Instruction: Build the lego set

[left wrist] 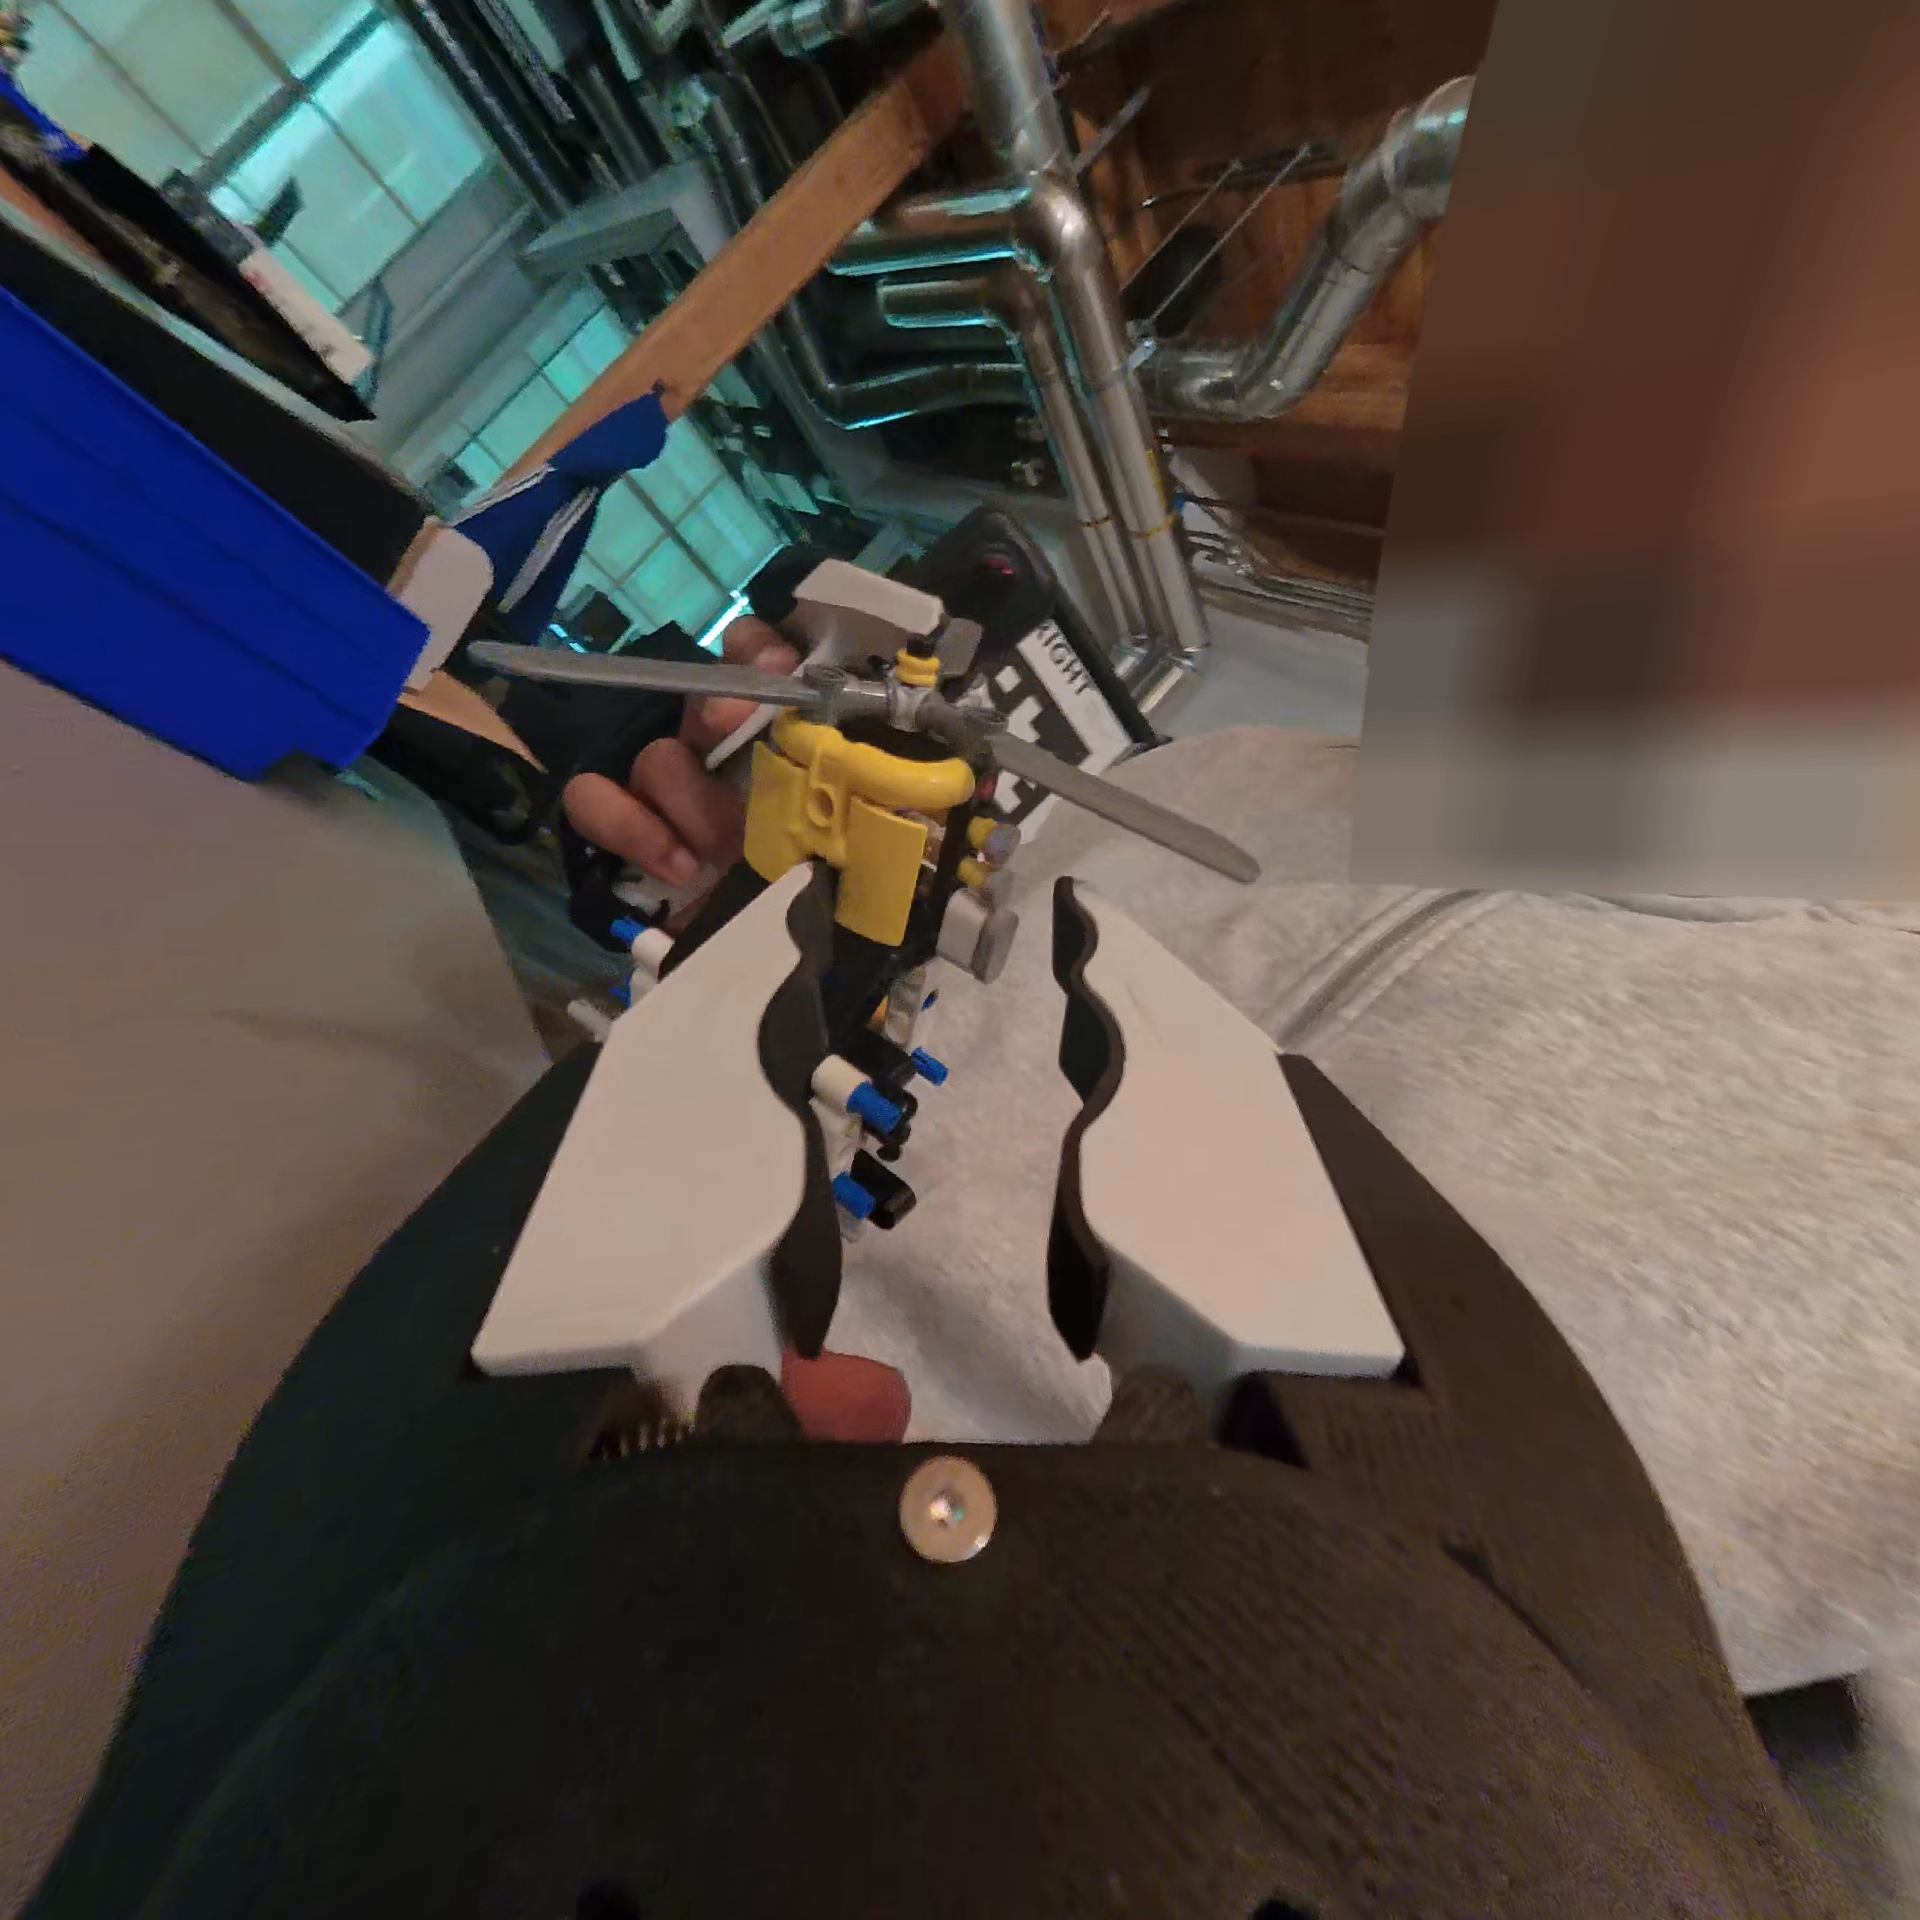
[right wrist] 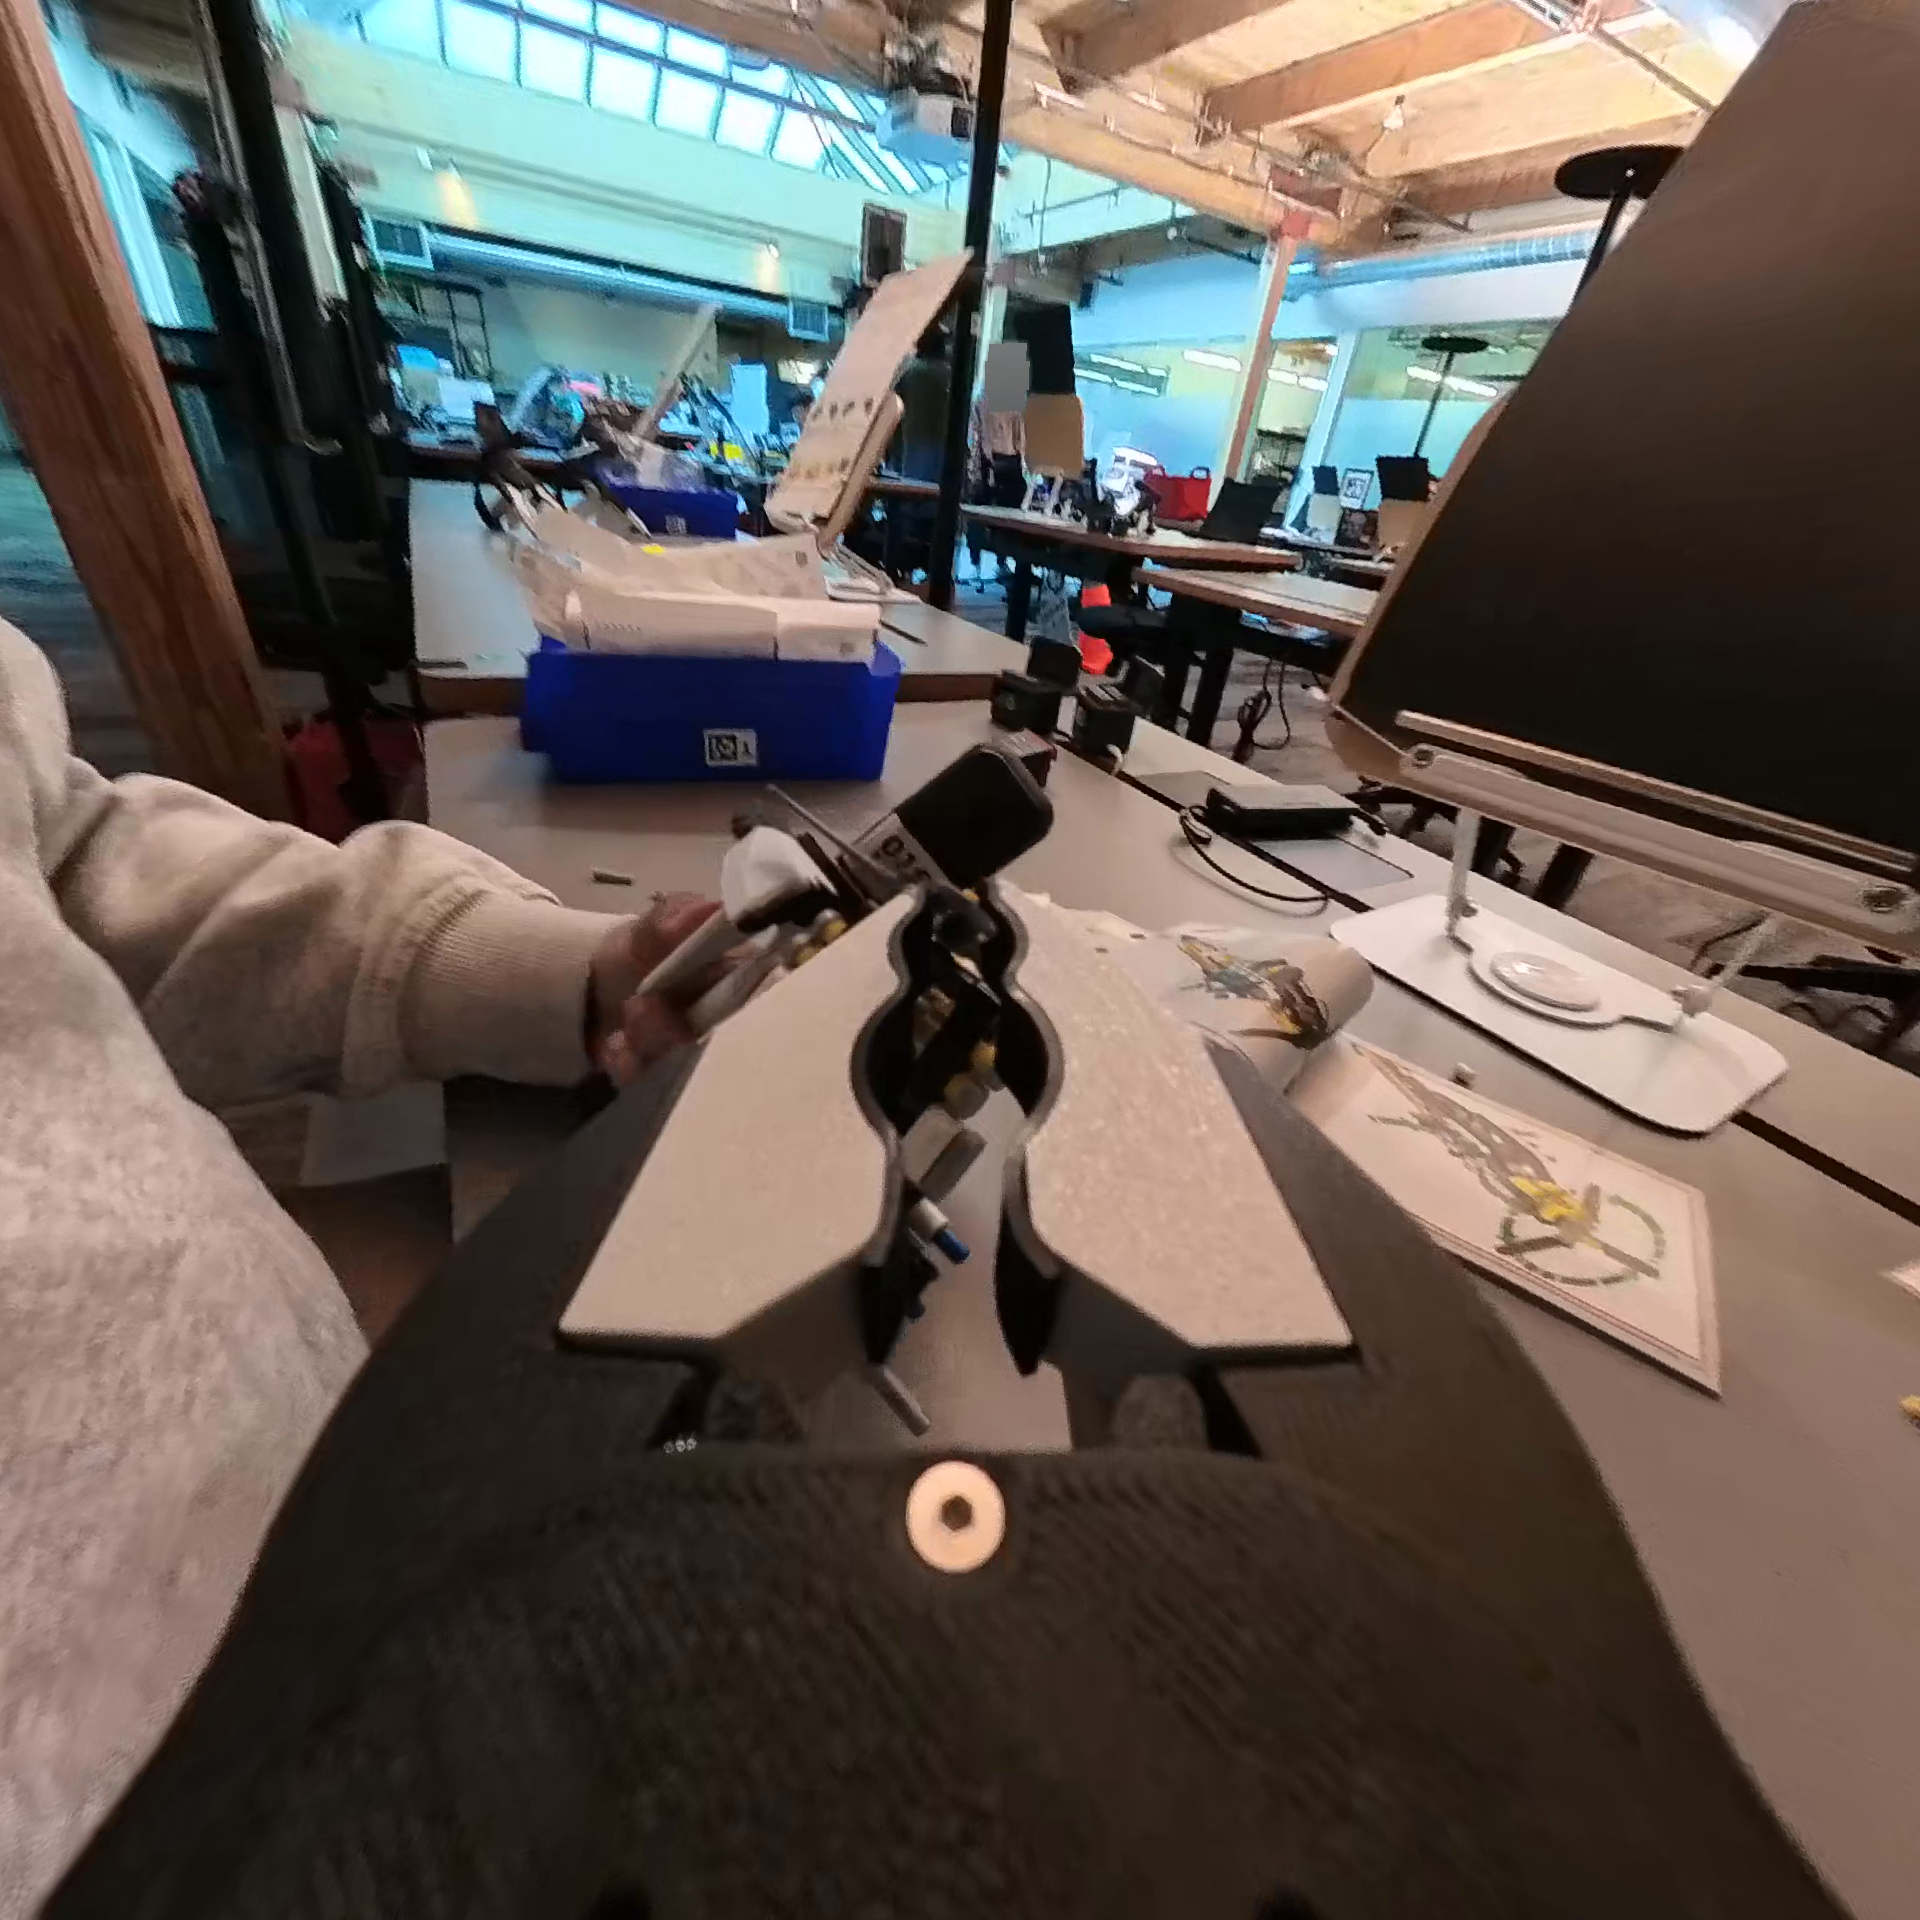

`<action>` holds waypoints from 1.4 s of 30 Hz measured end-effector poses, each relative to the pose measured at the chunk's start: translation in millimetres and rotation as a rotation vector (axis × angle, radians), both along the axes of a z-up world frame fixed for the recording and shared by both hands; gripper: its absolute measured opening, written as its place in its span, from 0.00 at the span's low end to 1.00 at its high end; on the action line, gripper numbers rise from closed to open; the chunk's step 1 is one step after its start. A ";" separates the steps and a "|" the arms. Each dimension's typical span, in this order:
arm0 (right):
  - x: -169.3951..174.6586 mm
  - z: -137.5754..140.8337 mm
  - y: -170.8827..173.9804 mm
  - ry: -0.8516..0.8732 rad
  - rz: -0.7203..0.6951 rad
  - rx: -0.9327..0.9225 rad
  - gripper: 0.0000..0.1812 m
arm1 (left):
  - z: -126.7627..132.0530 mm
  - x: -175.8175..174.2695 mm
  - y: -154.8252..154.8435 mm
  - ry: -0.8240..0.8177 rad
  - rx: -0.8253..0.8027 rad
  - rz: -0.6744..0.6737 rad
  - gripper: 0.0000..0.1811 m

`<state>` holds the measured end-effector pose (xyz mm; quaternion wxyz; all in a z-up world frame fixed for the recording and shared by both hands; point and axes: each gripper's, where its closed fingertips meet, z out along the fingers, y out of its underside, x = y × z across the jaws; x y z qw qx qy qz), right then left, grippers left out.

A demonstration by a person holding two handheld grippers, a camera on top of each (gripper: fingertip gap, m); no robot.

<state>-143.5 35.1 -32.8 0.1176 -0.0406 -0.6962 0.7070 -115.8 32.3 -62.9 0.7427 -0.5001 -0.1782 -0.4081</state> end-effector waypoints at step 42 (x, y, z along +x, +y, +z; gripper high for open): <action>-32.0 -64.3 28.2 -0.143 -0.277 0.123 0.06 | -59.3 -26.2 49.1 -0.082 -0.474 0.443 0.10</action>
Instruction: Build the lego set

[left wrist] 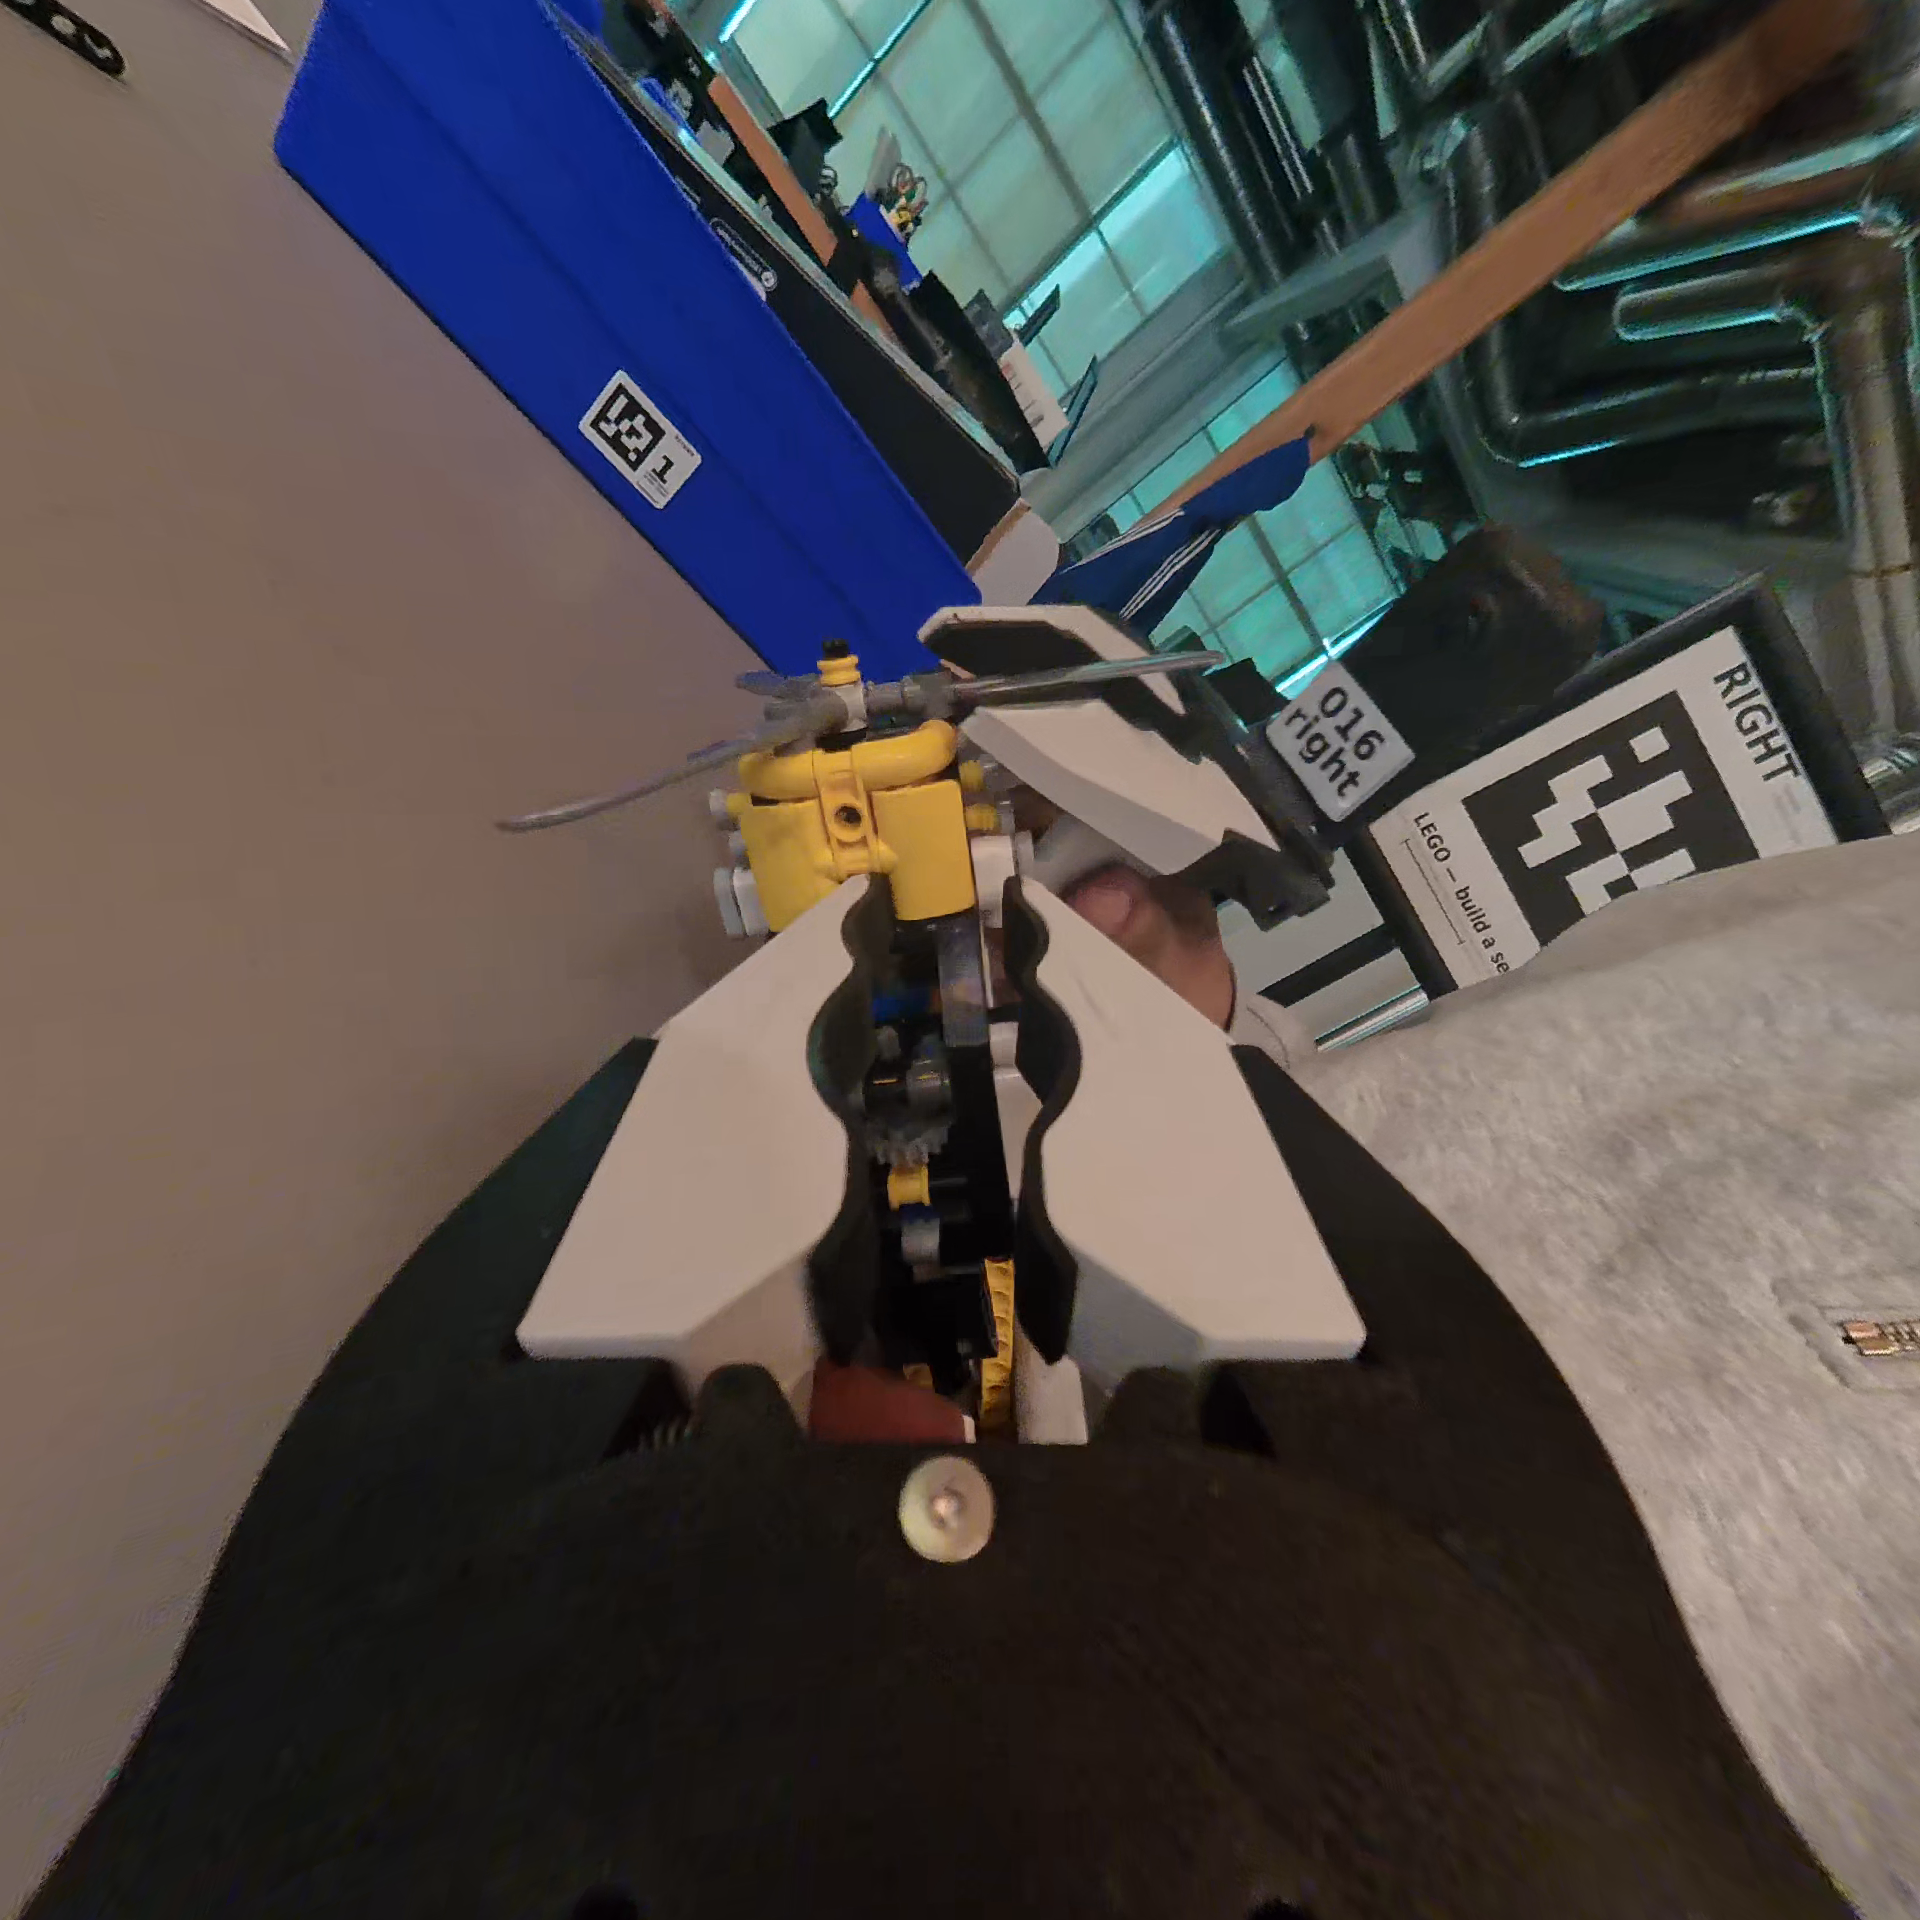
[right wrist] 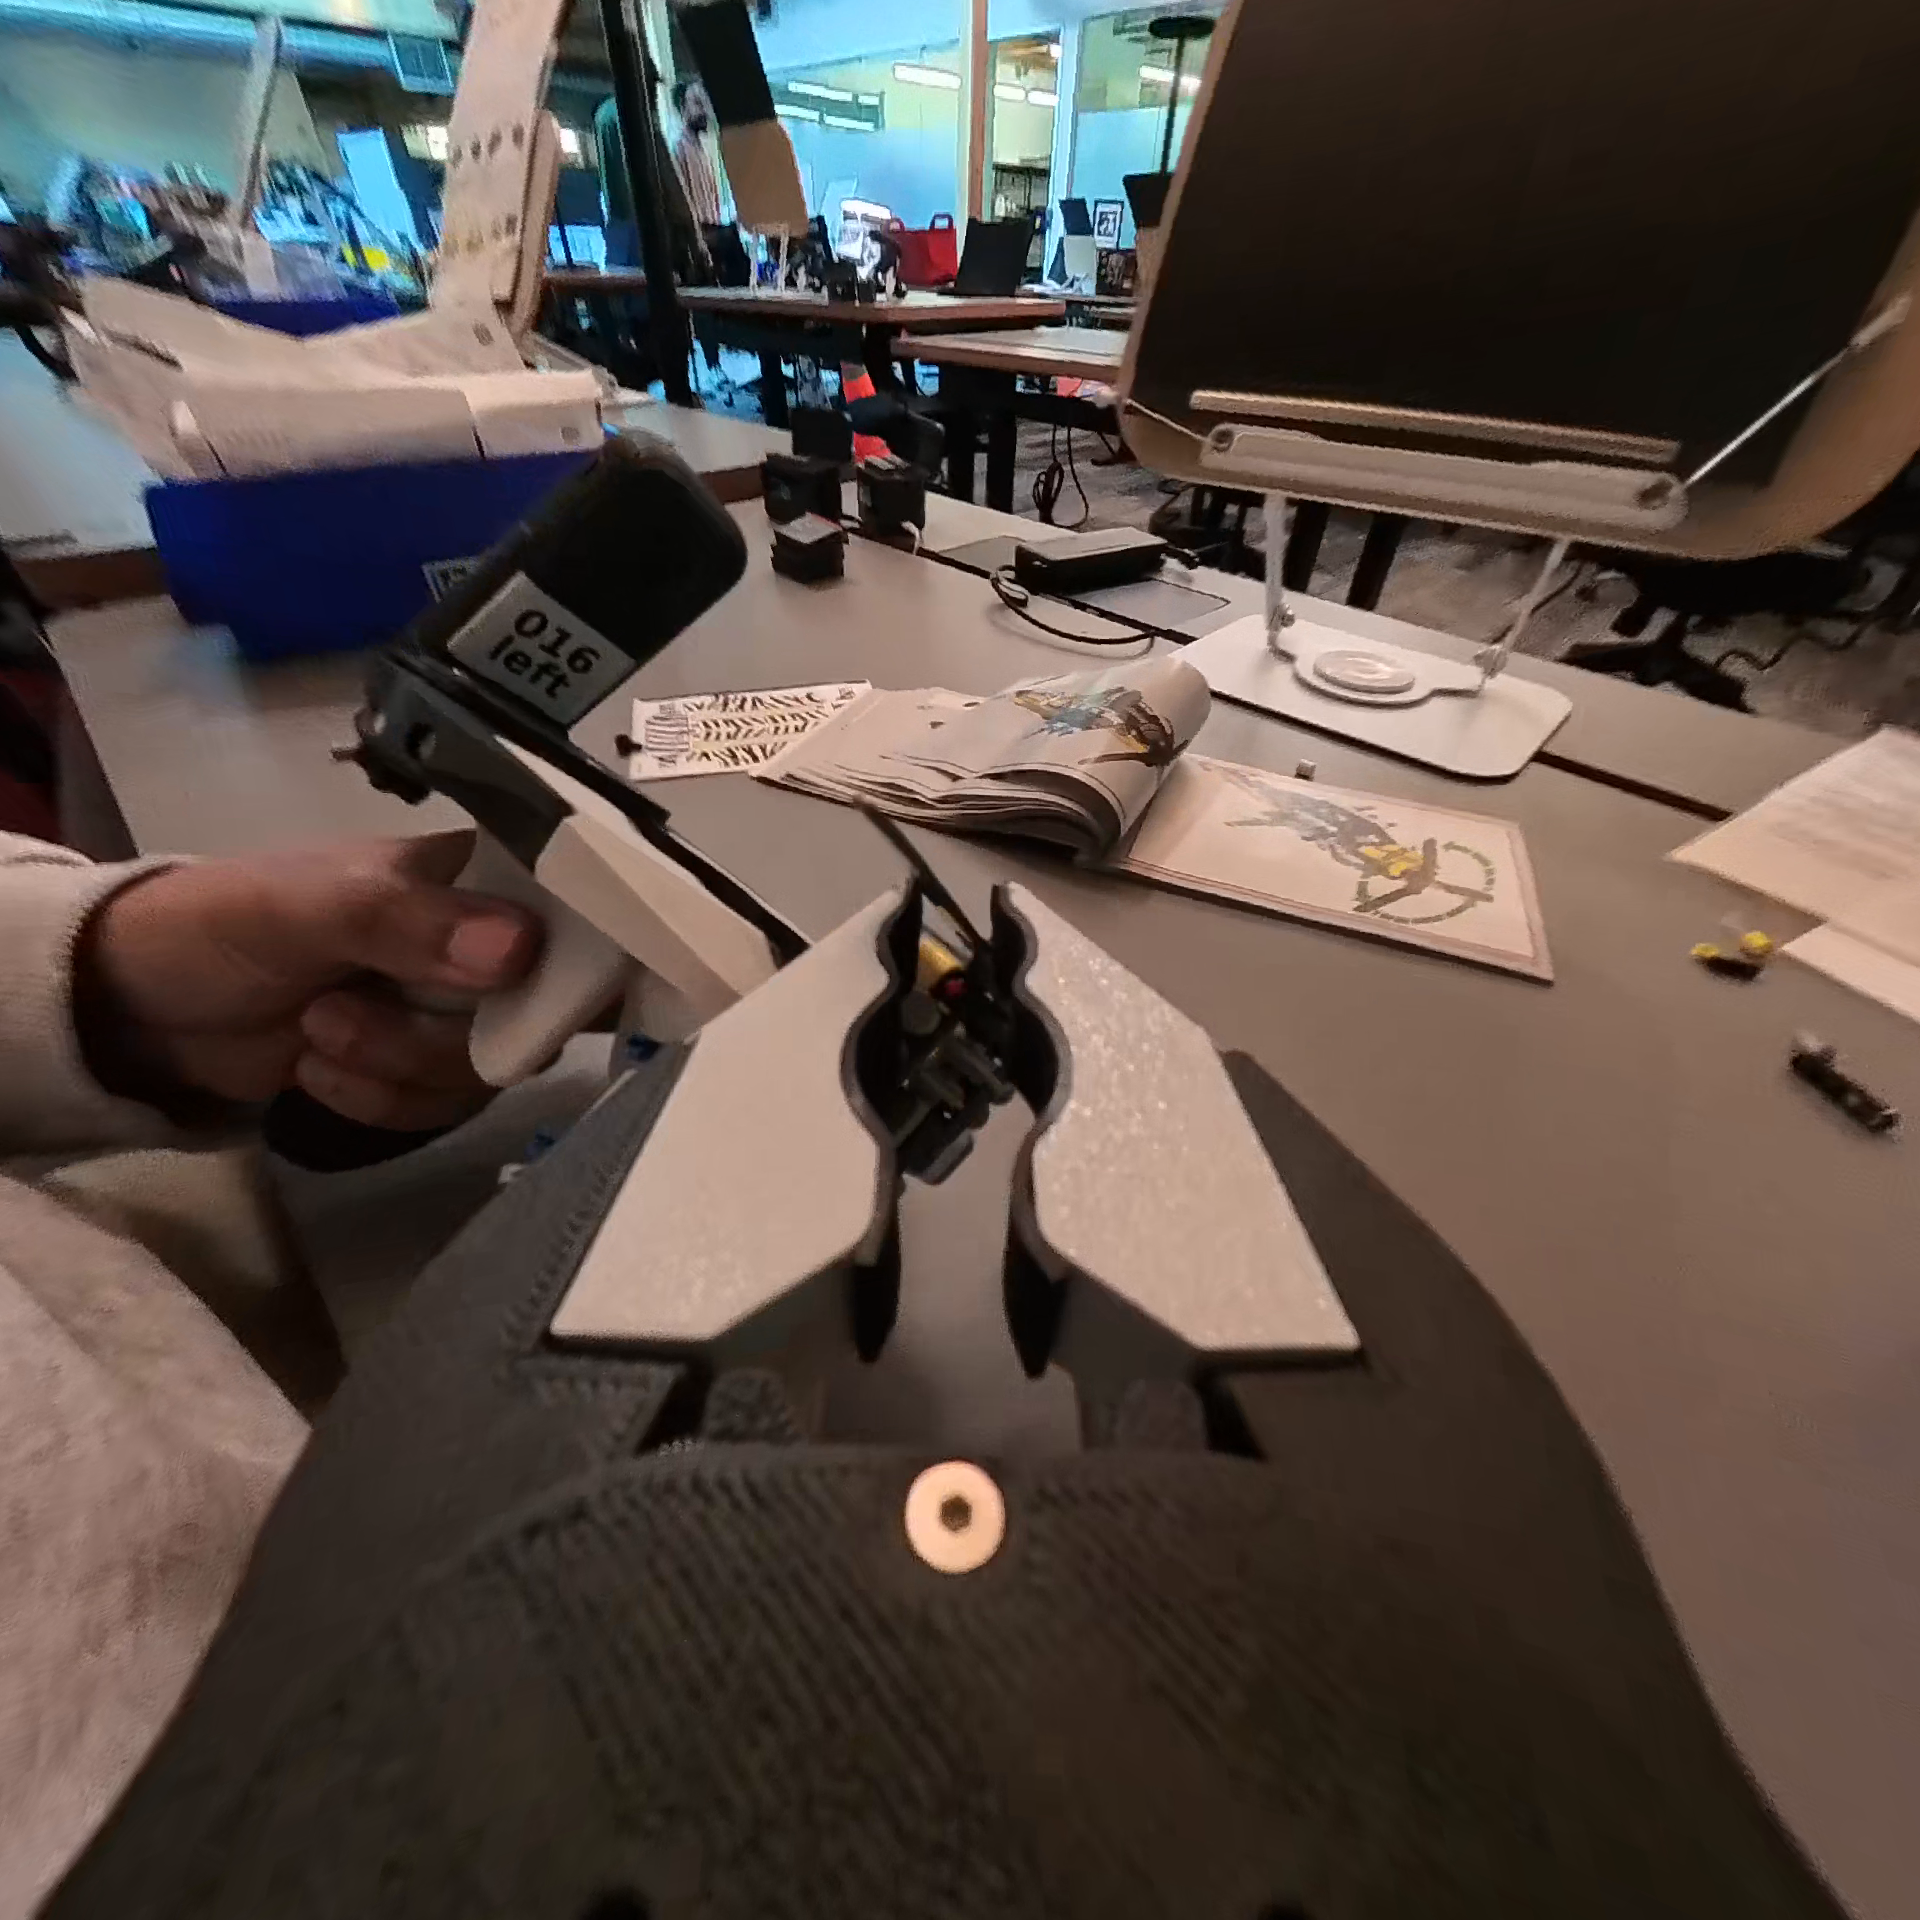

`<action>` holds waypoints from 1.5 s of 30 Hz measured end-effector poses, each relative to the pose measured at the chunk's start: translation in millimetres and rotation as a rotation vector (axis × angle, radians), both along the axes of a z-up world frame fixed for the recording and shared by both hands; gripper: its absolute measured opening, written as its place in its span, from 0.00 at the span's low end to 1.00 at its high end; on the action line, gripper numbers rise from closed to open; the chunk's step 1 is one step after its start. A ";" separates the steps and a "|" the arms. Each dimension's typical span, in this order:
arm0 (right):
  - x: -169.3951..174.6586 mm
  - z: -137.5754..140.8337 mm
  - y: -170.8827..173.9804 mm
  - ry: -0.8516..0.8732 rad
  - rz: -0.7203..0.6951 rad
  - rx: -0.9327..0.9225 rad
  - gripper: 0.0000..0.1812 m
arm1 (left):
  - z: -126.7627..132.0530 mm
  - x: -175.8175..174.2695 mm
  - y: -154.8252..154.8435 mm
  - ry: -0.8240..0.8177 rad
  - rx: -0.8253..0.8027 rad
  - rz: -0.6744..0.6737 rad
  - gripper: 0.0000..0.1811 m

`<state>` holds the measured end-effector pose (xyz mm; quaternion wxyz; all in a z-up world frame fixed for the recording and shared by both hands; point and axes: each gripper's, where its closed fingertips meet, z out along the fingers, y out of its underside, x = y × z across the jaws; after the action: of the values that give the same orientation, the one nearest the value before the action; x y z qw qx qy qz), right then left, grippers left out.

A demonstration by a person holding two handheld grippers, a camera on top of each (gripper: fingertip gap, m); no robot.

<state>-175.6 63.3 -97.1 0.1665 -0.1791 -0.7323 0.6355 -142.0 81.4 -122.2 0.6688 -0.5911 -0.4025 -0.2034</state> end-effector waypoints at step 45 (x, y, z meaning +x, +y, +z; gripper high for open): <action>4.4 -3.8 21.8 -0.231 0.084 -0.207 0.20 | -11.7 18.8 -1.5 -0.150 0.095 -0.125 0.13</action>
<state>-171.1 85.0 -100.9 0.0352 -0.2364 -0.6839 0.6893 -123.1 79.8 -133.8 0.6501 -0.5657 -0.4035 -0.3074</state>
